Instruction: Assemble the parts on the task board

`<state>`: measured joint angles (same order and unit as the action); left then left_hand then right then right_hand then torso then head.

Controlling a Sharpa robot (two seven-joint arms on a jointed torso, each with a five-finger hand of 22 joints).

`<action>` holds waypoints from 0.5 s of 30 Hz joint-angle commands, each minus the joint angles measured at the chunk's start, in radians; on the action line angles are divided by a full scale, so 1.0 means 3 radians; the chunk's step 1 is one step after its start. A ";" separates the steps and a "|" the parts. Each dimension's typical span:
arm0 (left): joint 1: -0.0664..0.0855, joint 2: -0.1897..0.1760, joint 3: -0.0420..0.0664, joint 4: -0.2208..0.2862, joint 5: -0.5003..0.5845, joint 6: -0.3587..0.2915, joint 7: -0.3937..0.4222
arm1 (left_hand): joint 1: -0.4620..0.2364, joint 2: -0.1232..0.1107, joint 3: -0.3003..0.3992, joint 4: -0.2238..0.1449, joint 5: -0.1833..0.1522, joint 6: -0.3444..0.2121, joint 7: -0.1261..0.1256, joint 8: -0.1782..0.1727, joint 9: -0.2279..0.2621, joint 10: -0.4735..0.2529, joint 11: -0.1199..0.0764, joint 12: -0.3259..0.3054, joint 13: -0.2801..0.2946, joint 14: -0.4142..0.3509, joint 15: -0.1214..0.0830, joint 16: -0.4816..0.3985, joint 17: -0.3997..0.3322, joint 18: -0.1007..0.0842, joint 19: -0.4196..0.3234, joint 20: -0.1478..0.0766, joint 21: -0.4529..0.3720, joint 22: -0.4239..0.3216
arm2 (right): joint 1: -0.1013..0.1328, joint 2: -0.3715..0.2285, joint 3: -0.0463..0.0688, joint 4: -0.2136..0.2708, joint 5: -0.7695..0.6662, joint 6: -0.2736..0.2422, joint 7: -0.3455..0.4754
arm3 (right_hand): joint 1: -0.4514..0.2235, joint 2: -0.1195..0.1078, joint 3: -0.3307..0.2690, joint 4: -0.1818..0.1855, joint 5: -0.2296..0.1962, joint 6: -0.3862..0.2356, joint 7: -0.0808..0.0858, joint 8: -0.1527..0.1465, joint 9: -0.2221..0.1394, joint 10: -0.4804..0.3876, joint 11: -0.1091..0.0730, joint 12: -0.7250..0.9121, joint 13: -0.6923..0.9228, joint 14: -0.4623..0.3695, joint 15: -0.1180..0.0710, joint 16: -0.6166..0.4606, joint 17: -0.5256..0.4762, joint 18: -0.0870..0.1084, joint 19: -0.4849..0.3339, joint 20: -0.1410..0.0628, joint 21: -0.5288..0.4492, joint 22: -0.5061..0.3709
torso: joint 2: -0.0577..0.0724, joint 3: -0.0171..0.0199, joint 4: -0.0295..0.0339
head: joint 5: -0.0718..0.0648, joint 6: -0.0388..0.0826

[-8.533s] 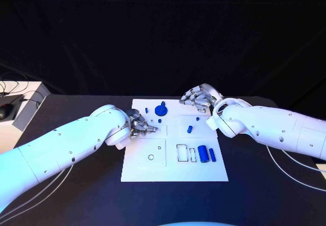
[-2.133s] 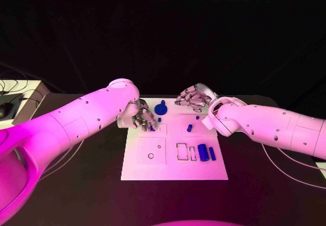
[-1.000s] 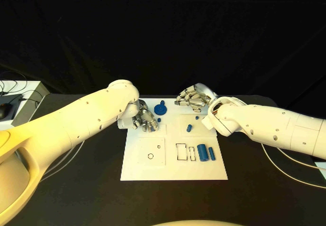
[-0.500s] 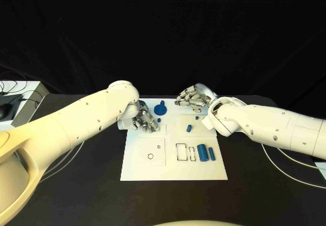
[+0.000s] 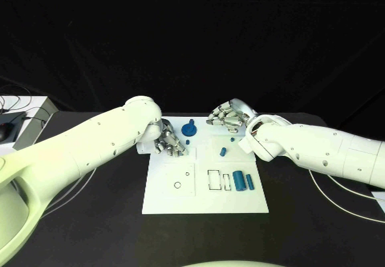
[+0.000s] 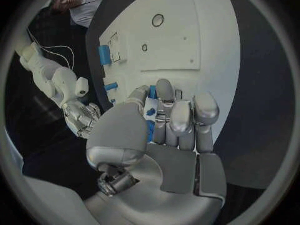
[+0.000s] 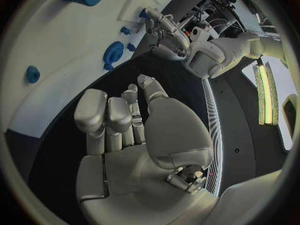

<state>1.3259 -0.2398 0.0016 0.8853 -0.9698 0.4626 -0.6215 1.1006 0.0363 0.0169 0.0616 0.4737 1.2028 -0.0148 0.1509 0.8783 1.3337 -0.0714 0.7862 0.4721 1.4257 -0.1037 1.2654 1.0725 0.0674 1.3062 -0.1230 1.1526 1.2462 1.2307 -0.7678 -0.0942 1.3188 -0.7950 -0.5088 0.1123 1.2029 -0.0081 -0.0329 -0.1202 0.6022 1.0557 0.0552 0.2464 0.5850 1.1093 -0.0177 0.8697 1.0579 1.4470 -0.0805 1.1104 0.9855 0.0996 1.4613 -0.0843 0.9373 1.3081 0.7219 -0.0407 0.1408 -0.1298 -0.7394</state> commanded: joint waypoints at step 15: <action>-0.0006 -0.0064 0.0001 0.0053 -0.0056 -0.0094 -0.0014 | 0.0093 0.0082 -0.0668 0.0080 -0.0347 0.0052 0.0007 0.0013 -0.0001 0.0025 0.0007 -0.0024 0.0004 0.0000 -0.0014 0.0013 0.0015 -0.0030 0.0031 -0.0002 0.0023 0.0008 | 0.0000 -0.0001 0.0001 -0.0004 -0.0030 0.0033 0.0031 | 0.0006 0.0020 -0.0003 -0.0019 0.0009 0.0016 0.0002 -0.0016 -0.0003 0.0013 -0.0012 -0.0019 0.0003 0.0001 -0.0017 -0.0011 -0.0005 -0.0026 0.0225 -0.0049 -0.0011 0.0404 | 0.0000 -0.0003 0.0002 | 0.0004 0.0000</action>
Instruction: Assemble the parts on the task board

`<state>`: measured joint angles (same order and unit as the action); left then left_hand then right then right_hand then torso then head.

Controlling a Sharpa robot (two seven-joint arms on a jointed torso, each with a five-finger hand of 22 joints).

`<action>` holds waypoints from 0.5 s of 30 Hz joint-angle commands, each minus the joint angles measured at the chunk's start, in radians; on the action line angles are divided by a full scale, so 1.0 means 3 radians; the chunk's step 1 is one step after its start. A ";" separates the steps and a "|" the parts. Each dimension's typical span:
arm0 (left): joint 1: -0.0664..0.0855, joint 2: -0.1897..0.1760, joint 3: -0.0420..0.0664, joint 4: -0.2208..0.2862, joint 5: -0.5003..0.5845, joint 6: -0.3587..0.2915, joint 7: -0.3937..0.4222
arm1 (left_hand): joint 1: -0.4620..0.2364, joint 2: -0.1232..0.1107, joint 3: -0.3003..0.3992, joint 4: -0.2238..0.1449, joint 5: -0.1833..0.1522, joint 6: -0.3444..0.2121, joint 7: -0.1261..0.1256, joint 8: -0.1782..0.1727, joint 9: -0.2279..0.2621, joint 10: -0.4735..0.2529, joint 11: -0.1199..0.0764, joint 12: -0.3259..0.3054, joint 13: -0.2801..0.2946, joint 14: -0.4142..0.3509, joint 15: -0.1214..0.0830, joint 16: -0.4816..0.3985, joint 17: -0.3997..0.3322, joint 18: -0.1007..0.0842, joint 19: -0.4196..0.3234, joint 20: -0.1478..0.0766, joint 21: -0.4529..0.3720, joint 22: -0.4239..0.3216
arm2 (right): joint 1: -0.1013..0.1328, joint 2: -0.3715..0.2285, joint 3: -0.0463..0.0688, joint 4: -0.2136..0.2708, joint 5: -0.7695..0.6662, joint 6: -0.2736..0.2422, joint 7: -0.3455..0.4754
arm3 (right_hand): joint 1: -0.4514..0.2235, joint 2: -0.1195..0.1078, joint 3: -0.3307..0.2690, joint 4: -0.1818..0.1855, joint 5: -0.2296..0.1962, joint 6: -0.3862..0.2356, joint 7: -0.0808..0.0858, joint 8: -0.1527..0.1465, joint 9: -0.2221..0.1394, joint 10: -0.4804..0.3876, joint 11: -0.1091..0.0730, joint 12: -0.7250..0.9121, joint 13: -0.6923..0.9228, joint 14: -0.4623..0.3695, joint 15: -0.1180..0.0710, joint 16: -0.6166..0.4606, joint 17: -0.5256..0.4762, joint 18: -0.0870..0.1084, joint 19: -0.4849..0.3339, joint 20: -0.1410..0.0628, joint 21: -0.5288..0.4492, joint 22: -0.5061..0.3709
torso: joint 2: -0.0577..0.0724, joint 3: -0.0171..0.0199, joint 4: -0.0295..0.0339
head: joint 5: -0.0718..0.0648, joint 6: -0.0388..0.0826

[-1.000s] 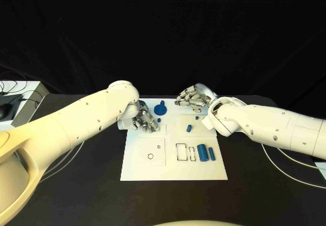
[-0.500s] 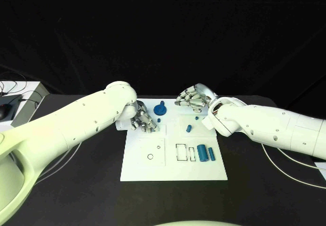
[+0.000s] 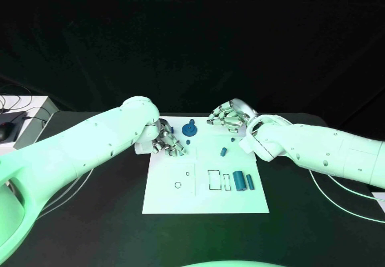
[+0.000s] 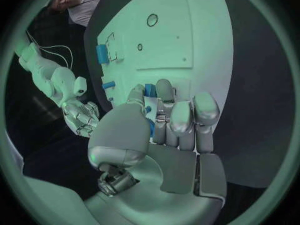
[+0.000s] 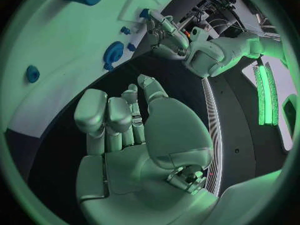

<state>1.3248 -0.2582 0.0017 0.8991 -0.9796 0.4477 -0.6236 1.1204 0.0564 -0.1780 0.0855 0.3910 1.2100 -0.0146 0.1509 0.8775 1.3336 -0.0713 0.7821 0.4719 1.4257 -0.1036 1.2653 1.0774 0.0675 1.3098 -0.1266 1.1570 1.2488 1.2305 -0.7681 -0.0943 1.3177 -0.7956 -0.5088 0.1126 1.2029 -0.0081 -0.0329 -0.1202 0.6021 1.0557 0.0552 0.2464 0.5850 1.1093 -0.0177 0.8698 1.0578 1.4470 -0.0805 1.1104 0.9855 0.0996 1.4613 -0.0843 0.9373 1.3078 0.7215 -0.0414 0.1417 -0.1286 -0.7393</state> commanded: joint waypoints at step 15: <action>-0.0002 -0.0030 0.0010 0.0059 0.0098 -0.0151 0.0021 | 0.0030 -0.0019 -0.0072 0.0022 -0.0186 0.0024 0.0011 0.0017 0.0011 0.0022 0.0010 -0.0012 0.0004 -0.0001 -0.0012 0.0010 -0.0001 -0.0026 0.0011 0.0014 -0.0003 -0.0009 | -0.0001 0.0007 0.0001 -0.0004 -0.0028 0.0039 0.0031 | -0.0001 0.0022 0.0001 -0.0036 0.0014 0.0018 0.0001 -0.0016 -0.0004 0.0016 -0.0012 -0.0016 0.0007 0.0001 -0.0017 -0.0012 -0.0005 -0.0026 0.0225 -0.0050 -0.0013 0.0405 | 0.0002 0.0002 -0.0001 | 0.0004 -0.0001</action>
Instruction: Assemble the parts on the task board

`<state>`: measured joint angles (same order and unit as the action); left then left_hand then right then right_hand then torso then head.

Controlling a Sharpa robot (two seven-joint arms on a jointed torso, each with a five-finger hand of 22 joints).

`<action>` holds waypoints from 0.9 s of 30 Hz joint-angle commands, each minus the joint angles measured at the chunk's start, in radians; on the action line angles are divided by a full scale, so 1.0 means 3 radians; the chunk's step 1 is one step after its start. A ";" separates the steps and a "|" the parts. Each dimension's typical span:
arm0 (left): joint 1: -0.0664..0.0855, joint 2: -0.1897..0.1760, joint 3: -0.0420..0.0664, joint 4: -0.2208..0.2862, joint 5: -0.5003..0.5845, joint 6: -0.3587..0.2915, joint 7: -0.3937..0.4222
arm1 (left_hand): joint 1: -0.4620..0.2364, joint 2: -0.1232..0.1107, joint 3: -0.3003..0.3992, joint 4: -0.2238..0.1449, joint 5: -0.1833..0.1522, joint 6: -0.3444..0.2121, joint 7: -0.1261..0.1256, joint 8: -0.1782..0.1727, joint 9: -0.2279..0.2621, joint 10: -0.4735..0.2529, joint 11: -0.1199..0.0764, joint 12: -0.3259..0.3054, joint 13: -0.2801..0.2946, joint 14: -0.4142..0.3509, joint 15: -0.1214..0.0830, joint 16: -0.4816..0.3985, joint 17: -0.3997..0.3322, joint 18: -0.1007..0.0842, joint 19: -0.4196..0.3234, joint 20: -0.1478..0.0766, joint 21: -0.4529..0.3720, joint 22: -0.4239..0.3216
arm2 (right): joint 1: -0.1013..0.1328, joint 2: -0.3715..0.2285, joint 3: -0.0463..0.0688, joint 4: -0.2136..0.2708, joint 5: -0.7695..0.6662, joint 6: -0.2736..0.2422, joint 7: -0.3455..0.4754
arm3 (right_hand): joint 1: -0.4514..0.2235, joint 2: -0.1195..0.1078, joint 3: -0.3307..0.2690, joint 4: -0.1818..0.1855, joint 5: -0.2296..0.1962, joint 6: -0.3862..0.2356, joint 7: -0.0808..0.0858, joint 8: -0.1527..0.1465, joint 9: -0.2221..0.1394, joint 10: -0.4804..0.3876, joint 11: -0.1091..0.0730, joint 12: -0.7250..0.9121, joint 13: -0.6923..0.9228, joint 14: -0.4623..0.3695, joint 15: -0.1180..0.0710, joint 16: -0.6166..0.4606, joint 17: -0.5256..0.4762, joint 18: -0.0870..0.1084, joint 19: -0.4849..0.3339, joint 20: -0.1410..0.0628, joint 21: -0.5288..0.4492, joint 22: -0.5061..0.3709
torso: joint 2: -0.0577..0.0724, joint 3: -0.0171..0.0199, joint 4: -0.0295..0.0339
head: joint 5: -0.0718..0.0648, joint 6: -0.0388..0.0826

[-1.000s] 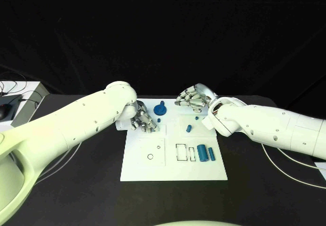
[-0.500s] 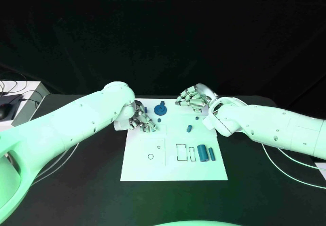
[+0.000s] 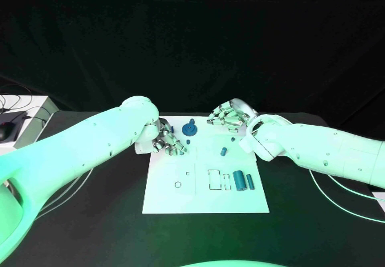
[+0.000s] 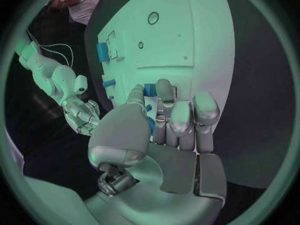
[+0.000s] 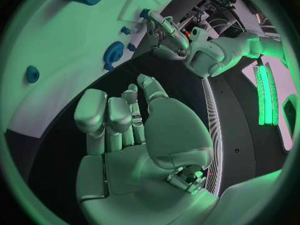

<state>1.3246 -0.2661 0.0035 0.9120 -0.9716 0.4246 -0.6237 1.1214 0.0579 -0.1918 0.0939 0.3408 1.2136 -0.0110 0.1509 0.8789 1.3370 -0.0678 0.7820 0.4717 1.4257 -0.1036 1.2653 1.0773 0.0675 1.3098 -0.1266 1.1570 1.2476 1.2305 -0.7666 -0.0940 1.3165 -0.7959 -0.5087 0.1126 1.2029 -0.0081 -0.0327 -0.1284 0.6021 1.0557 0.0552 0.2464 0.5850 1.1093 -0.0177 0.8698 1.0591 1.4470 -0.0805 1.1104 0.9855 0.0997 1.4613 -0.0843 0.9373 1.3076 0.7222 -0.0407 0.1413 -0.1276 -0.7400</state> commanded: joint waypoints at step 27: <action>-0.0006 -0.0296 0.0185 0.0415 0.0166 -0.0350 0.0103 | 0.0166 -0.0086 -0.0082 -0.0009 -0.0018 -0.0088 0.0038 0.0038 0.0045 -0.0082 0.0016 -0.0011 0.0012 -0.0023 -0.0004 -0.0091 -0.0123 0.0019 -0.0047 0.0035 -0.0121 -0.0093 | -0.0009 -0.0026 0.0000 0.0007 -0.0024 0.0037 0.0037 | -0.0010 0.0026 0.0000 -0.0012 0.0016 0.0016 0.0001 -0.0016 -0.0003 0.0017 -0.0012 -0.0015 0.0005 0.0002 -0.0017 -0.0012 -0.0004 -0.0026 0.0225 -0.0050 -0.0015 0.0405 | -0.0004 -0.0004 0.0004 | 0.0011 0.0018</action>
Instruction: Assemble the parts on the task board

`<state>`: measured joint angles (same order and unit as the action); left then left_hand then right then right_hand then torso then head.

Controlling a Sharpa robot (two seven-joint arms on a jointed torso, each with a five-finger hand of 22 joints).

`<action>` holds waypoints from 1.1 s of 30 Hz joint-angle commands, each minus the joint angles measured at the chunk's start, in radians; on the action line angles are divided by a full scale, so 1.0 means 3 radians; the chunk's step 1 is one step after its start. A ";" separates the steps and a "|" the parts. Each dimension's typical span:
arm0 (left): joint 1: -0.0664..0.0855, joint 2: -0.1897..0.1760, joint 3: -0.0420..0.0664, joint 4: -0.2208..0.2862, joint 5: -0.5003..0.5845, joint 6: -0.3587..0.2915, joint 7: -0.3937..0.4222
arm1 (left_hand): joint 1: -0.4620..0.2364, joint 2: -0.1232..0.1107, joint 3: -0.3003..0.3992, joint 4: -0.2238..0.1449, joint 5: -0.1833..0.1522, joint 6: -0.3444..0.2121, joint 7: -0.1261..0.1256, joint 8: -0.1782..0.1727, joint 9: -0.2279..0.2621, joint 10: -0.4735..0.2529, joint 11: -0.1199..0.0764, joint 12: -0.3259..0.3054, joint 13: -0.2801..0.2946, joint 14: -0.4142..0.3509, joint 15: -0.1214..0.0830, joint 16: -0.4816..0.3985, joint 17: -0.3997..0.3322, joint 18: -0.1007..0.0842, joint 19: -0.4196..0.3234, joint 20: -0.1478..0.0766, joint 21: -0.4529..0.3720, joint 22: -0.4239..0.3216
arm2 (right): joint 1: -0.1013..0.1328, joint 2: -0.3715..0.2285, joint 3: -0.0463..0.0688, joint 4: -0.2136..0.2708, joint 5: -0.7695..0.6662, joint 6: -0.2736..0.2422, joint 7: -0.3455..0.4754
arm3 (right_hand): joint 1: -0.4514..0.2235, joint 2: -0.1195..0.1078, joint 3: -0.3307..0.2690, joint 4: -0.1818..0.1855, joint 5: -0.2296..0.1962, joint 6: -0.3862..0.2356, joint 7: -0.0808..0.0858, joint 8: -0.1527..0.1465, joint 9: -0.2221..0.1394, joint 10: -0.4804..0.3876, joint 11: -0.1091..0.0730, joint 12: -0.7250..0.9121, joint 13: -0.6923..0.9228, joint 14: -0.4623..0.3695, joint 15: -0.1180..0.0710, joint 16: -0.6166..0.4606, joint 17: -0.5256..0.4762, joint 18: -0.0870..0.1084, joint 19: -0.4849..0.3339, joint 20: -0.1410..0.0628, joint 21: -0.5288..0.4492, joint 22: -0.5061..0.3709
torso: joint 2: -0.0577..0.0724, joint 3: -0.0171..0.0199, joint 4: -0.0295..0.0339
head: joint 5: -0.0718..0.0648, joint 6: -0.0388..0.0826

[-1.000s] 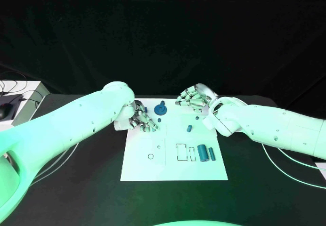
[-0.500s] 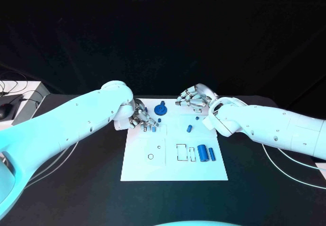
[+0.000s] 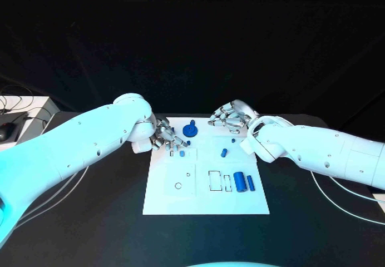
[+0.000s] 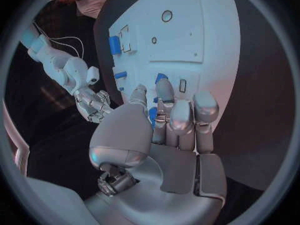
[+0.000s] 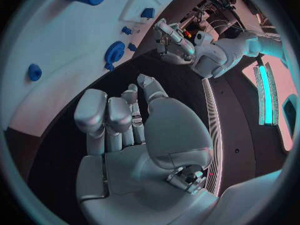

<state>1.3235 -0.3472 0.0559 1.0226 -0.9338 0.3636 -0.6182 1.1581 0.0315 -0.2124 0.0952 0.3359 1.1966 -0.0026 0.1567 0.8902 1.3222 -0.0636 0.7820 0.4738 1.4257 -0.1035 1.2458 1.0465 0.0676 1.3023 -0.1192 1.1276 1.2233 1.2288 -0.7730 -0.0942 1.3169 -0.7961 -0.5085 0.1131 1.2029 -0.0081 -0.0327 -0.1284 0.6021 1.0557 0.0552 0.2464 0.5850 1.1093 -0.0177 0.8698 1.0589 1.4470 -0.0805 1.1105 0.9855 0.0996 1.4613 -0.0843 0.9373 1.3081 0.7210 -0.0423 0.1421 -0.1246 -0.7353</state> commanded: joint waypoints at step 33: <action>-0.0529 -0.0972 0.0011 0.1487 -0.0422 -0.2510 0.0652 | 0.0348 -0.0418 0.0535 0.0514 0.0069 -0.1025 0.0399 0.0859 -0.2161 -0.0590 0.0269 -0.0156 -0.0628 -0.0150 0.0175 -0.0774 -0.0940 0.0363 -0.0245 0.0272 -0.0981 -0.0745 | -0.0033 -0.0109 0.0000 -0.0025 0.0103 -0.0333 0.0337 | -0.0023 0.0012 0.0006 -0.0007 0.0024 -0.0051 0.0108 -0.0273 -0.0205 -0.0037 0.0046 -0.0412 -0.0466 -0.0038 0.0020 -0.0258 -0.0216 0.0016 0.0174 -0.0015 -0.0438 0.0307 | -0.0069 0.0005 0.0027 | -0.0029 0.0008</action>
<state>1.1698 -0.6386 0.0598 1.4587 -1.0162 -0.2714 -0.4415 1.2595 -0.0939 -0.0579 0.2506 0.3534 0.8843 0.1175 0.4102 0.2488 1.1518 0.0193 0.7302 0.2869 1.3760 -0.0501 1.0174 0.7633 0.1689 1.2242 -0.0407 0.8318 0.9994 1.2207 -0.8048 -0.0945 1.3107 -0.7833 -0.5614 0.1626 1.1987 -0.0039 -0.0328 -0.1283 0.6044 1.0398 0.0819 0.1658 0.5239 1.0984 -0.0102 0.7494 0.9195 1.4414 -0.0749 1.0369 0.9214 0.0995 1.4613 -0.0843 0.8094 1.3077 0.7066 -0.0408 0.1476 -0.1317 -0.7305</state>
